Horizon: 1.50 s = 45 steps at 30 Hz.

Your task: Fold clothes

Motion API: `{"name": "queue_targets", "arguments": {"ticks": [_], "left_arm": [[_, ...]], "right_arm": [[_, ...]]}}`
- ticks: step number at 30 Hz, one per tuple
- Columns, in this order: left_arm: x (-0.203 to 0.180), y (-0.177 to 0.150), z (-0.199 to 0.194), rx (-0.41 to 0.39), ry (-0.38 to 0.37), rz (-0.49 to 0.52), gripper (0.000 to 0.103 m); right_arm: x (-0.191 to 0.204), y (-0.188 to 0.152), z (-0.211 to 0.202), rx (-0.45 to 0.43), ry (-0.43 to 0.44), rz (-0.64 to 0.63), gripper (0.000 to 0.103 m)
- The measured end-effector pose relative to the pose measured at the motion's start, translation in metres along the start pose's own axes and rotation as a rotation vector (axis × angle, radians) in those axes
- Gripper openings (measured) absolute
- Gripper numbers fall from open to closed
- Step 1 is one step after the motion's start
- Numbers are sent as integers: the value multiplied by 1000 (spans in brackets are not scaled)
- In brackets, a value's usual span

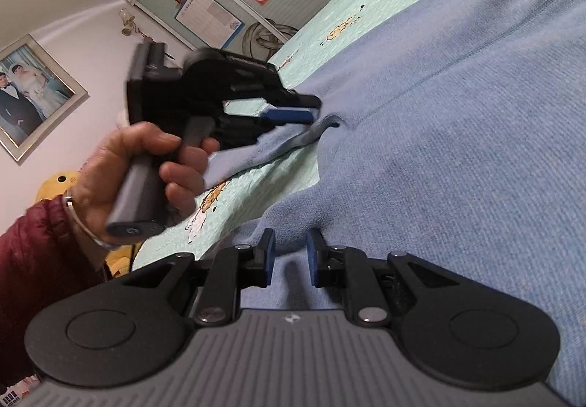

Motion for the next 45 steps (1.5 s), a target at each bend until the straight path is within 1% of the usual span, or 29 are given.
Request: {"name": "queue_targets", "arguments": {"ticks": [2,4,6,7,8,9,11,13,14,16,18,20,21,22,23,24,26,27,28,32,34,35,36,37,39,41,42,44,45], "left_arm": [[-25,-4,-12,-13,-44,96,30],[-53,-14,-15,2,-101,204,36],[-74,-24,-3,41,-100,305,40],[-81,-28,9,72,-75,341,41],[-82,-32,24,110,-33,359,41],[-83,-33,34,122,0,365,43],[-87,-29,40,108,44,366,44],[-96,-24,41,121,82,384,42],[-102,-24,35,107,69,398,41],[-117,-27,21,73,9,437,41],[-137,-31,15,62,-58,487,44],[-152,-41,23,104,-79,545,46],[-157,-46,28,129,-74,566,50],[-159,-50,33,150,-63,577,51],[-160,-54,38,172,-52,588,53],[-162,-57,42,193,-41,600,53],[-168,-53,38,190,-55,599,49],[-170,-49,34,181,-67,595,49],[-173,-45,30,172,-80,591,49],[-199,-32,27,105,-65,694,49],[-213,-29,41,112,-36,753,44],[-220,-29,52,125,-21,786,33],[-225,-31,63,137,0,816,24],[-228,-35,71,149,23,842,24],[-238,-40,83,141,68,911,17],[-248,-43,86,123,108,979,13],[-251,-44,87,120,120,1004,8],[-254,-47,88,122,133,1034,7],[-254,-48,88,120,139,1047,7]], "right_arm": [[0,-1,0,0,5,4,19],[1,0,0,0,9,4,20],[1,0,1,0,11,3,20],[1,-1,1,0,11,3,20],[1,-1,1,0,12,3,20],[1,-1,2,0,13,5,20],[1,-1,2,1,15,7,20],[1,2,2,4,21,10,21],[2,3,2,5,24,12,21],[1,3,2,8,29,15,22],[2,3,3,10,33,15,23],[3,2,3,13,35,13,24],[4,2,3,15,36,12,25],[4,2,4,17,33,11,24],[4,1,4,19,22,10,21],[3,1,4,21,12,9,17],[5,1,0,22,18,9,21],[6,1,-2,21,29,10,27],[8,1,-6,15,32,2,30],[19,5,-31,-97,-42,-121,31],[17,9,-41,-146,-110,-158,31],[13,11,-46,-166,-139,-164,31],[10,14,-52,-184,-155,-153,29],[7,17,-58,-205,-160,-137,24],[1,24,-70,-248,-196,-119,20],[-11,33,-81,-279,-253,-91,19],[-19,37,-84,-281,-275,-58,19],[-38,44,-90,-293,-297,32,16],[-44,46,-93,-303,-299,63,11]]}}
Point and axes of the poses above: each gripper's, at about its wrist camera, not at the fingertips, and z roughly the way its jaws point, x to its left, y to its top, the point moved 7 cm from there along z, roughly the way its jaws point, and after that the axes turned 10 degrees about z, right-handed, at the moved point
